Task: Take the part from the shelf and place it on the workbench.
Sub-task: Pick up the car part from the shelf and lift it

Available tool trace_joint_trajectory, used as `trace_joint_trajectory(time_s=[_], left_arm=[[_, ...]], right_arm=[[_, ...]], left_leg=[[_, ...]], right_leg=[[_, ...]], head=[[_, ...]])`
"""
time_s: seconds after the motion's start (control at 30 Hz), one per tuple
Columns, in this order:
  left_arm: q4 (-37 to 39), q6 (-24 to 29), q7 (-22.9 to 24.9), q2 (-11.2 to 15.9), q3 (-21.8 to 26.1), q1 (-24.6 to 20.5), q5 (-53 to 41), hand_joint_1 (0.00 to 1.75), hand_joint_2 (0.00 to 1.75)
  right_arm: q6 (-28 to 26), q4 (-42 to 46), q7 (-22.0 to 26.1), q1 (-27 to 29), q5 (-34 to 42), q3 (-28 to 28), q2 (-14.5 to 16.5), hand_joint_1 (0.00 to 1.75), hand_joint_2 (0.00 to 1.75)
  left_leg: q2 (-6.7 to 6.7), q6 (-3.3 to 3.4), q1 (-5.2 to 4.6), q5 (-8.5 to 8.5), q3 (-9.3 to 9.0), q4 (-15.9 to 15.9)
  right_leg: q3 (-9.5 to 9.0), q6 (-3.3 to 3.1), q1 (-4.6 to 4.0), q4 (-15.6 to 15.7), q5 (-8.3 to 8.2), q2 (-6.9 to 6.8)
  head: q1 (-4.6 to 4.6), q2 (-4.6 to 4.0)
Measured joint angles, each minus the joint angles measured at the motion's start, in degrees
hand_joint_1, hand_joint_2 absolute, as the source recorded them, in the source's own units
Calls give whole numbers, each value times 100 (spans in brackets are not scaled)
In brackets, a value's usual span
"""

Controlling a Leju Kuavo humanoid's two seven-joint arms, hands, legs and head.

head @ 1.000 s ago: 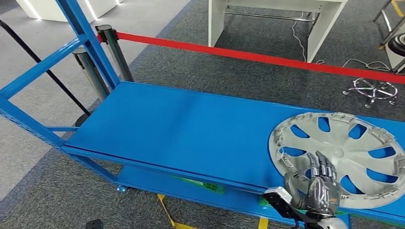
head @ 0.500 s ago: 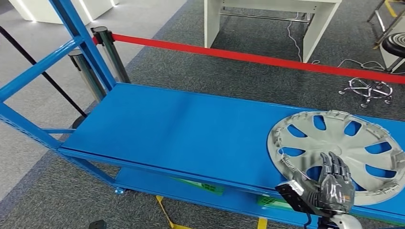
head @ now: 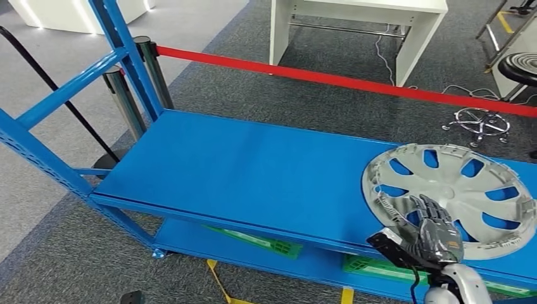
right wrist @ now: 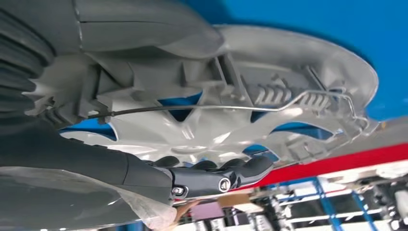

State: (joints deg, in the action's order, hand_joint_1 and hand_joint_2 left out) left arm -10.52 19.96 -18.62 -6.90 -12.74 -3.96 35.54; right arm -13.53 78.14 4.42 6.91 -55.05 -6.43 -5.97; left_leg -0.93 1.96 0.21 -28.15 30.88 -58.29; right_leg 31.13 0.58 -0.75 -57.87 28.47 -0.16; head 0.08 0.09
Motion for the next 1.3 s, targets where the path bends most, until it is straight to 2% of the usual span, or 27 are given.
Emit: trace_joint_trajectory(time_s=[0.07,0.13,0.2,0.27,0.3,0.33,0.4,0.43,0.47,0.5,0.53,0.63,0.7,0.77,0.8,0.83,0.87,0.9,0.97,1.0,1.03,1.07,1.1,1.17,1.2,1.23,1.3], left_arm=[[-1,-25,-5,-32,-11,-31,-34,0,0],[1,-50,-20,-42,-28,-48,-64,0,0],[1,-58,-27,-38,-43,-62,-79,0,0],[1,-60,-21,-25,-47,-57,-81,0,0],[1,-59,-9,-15,-48,-48,-83,0,0],[1,-56,14,-4,-51,-39,-92,0,0],[1,-45,66,13,-68,-35,-122,0,0],[1,-40,82,10,-87,-46,-139,0,0],[-1,-43,89,-4,-109,-71,-154,0,0],[-4,-50,90,-28,-129,-95,-167,0,0],[-7,-66,87,-52,-146,-121,-185,0,0],[-13,-126,77,-75,-186,-161,-236,0,0],[-11,-144,72,-60,-216,-203,-254,0,0],[-10,-151,70,-43,-241,-247,-258,0,0],[-10,-153,70,-38,-253,-253,-258,0,0],[-10,-155,70,-38,-265,-250,-258,0,0],[-10,-156,70,-42,-275,-248,-258,0,0],[-10,-156,70,-53,-283,-254,-258,0,0],[-25,-158,70,-140,-293,-307,-258,0,0],[-44,-160,72,-208,-299,-356,-258,0,0],[-65,-165,71,-279,-307,-399,-260,0,0],[-81,-167,71,-340,-314,-440,-263,0,0],[-97,-165,74,-375,-319,-458,-267,0,0],[-103,-145,84,-369,-324,-443,-268,0,0],[-102,-137,87,-326,-324,-421,-266,0,0],[-99,-133,87,-275,-323,-391,-264,0,0],[-89,-142,84,-172,-322,-316,-269,0,0]], right_arm=[[141,-234,40,-228,91,21,-122,0,175],[232,-514,62,-464,159,40,-198,0,175],[300,-827,62,-699,194,64,-243,0,175],[324,-1104,57,-891,212,83,-268,0,175],[327,-1223,50,-975,214,87,-277,0,175],[331,-1353,33,-1057,212,90,-287,0,175],[349,-1635,-15,-1245,204,89,-322,0,175],[368,-1787,-36,-1354,204,85,-357,0,175],[413,-1929,-51,-1473,210,76,-433,0,175],[488,-2067,-62,-1584,218,67,-521,0,175],[573,-2220,-69,-1678,226,59,-605,0,175],[731,-2654,-74,-1811,234,52,-746,0,175],[769,-2886,-59,-1912,233,59,-802,0,175],[801,-3067,-33,-2028,231,71,-840,0,175],[809,-3133,-21,-2068,229,75,-851,0,175],[811,-3190,-9,-2097,228,78,-863,0,175],[814,-3236,-1,-2123,228,79,-890,0,175],[823,-3274,3,-2148,228,79,-936,0,175],[881,-3306,6,-2212,231,77,-1134,0,175],[922,-3305,6,-2243,231,72,-1277,0,175],[960,-3305,0,-2272,227,68,-1416,0,175],[984,-3317,-13,-2279,221,62,-1517,0,175],[998,-3339,-27,-2284,215,52,-1582,0,175],[1009,-3408,-41,-2255,213,55,-1563,0,175],[1012,-3448,-28,-2245,216,66,-1516,10,175],[1014,-3492,-14,-2240,220,80,-1459,26,175],[1013,-3594,19,-2265,229,93,-1346,113,175]], left_leg=[[-10,-73,28,4,-7,19],[-12,-123,44,-33,-30,-23],[31,-151,46,-320,74,-417],[72,-201,68,-751,324,-1119],[78,-235,92,-877,400,-1373],[79,-271,123,-897,391,-1452],[77,-365,221,-661,72,-1003],[70,-451,302,-527,-161,-628],[71,-497,363,-452,-334,-325],[73,-499,407,-429,-442,-149],[73,-463,425,-456,-484,-92],[42,-265,395,-471,-560,-142],[-40,-171,342,-424,-583,-145],[-103,-115,269,-404,-551,-144],[-116,-97,242,-408,-539,-148],[-121,-82,222,-418,-535,-153],[-124,-69,211,-431,-540,-161],[-122,-55,207,-444,-551,-167],[-109,-44,238,-476,-549,-171],[-77,-52,245,-494,-532,-172],[-45,-59,248,-507,-506,-167],[-9,-62,230,-519,-486,-162],[16,-60,224,-514,-478,-141],[36,11,191,-534,-450,-226],[60,53,155,-605,-374,-391],[85,86,119,-714,-237,-658],[123,39,89,-958,156,-1296]], right_leg=[[-52,-49,-40,129,24,1],[-136,-98,-21,269,-81,17],[-209,-122,24,407,-216,14],[-204,-111,46,437,-252,6],[-200,-98,60,438,-253,9],[-200,-76,79,436,-258,14],[-198,4,138,402,-258,35],[-182,68,154,346,-246,49],[-155,143,163,260,-211,71],[-141,208,162,187,-182,79],[-143,263,152,138,-163,74],[-179,388,172,122,-207,-27],[24,472,214,-216,65,-87],[409,510,231,-982,530,-103],[570,494,211,-1344,652,-100],[649,452,165,-1557,661,-98],[629,376,91,-1555,559,-93],[511,250,-23,-1333,355,-85],[160,-152,-387,-547,-122,-26],[26,-348,-564,-176,-276,29],[-46,-469,-689,67,-338,62],[-75,-510,-752,203,-333,80],[-115,-506,-748,286,-320,83],[-235,-454,-684,446,-396,59],[-291,-436,-630,520,-445,67],[-320,-406,-568,564,-479,79],[-338,-364,-465,566,-457,122]], head=[[2,0],[-2,0],[-12,0],[-18,0],[-20,0],[-20,0],[-23,0],[-24,0],[-38,0],[-31,0],[-15,0],[87,0],[161,0],[198,0],[197,0],[197,0],[196,0],[200,0],[170,0],[168,0],[168,0],[176,0],[223,0],[272,0],[290,0],[291,0],[280,0]])
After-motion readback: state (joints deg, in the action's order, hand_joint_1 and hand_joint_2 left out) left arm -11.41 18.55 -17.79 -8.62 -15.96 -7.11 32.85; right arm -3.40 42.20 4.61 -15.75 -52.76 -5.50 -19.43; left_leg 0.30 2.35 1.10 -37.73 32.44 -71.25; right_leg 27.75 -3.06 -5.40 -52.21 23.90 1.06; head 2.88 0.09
